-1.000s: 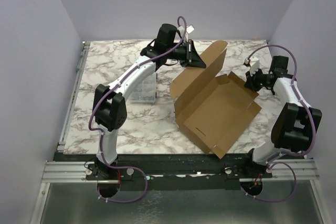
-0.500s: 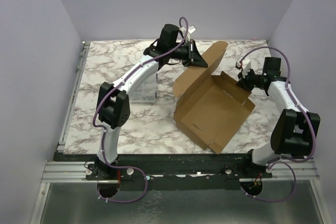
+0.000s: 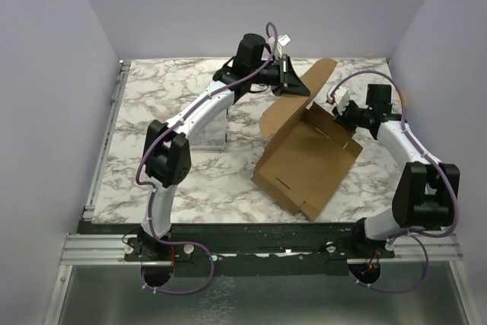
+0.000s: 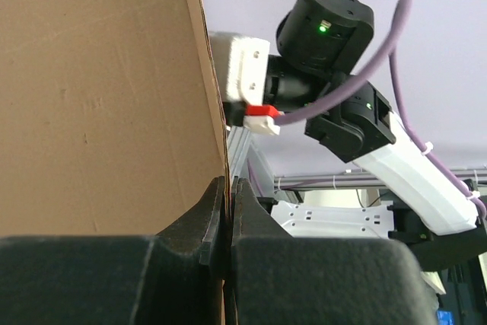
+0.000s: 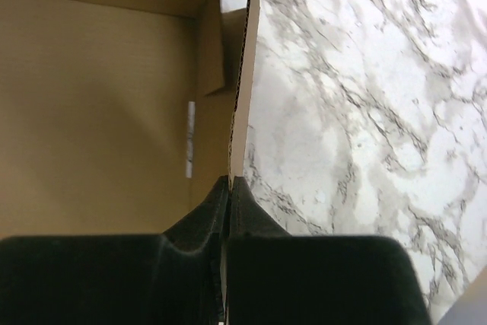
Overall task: Fold the paper box
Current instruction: Fold the paper box at the center of the board.
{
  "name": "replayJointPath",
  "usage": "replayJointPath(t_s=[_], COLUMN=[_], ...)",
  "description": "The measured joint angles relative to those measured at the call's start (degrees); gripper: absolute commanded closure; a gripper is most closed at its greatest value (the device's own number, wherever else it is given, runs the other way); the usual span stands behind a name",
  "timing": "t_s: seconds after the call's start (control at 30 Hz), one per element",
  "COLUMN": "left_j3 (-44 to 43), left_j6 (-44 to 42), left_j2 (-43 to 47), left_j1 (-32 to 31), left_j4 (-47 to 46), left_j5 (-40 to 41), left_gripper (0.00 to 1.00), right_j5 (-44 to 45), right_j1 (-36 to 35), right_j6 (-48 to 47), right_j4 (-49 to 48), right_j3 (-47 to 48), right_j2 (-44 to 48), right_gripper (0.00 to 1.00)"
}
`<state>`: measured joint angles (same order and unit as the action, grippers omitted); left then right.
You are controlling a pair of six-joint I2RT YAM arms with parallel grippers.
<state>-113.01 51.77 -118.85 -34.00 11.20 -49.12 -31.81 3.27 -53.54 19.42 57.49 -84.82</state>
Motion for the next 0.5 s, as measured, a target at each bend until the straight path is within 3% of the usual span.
replayJointPath(t_s=[0.5], left_j3=[0.00], left_j6=[5.07], left_j2=[-1.86], left_j1=[-1.66], left_j4=[-3.41], left_j5=[0.09], left_gripper=[1.00], right_j5=[4.52], right_j1=[-5.20], right_j6=[-0.81], right_j4=[-5.75], right_j3=[-7.96], right_j2=[3.76], right_gripper=[0.96])
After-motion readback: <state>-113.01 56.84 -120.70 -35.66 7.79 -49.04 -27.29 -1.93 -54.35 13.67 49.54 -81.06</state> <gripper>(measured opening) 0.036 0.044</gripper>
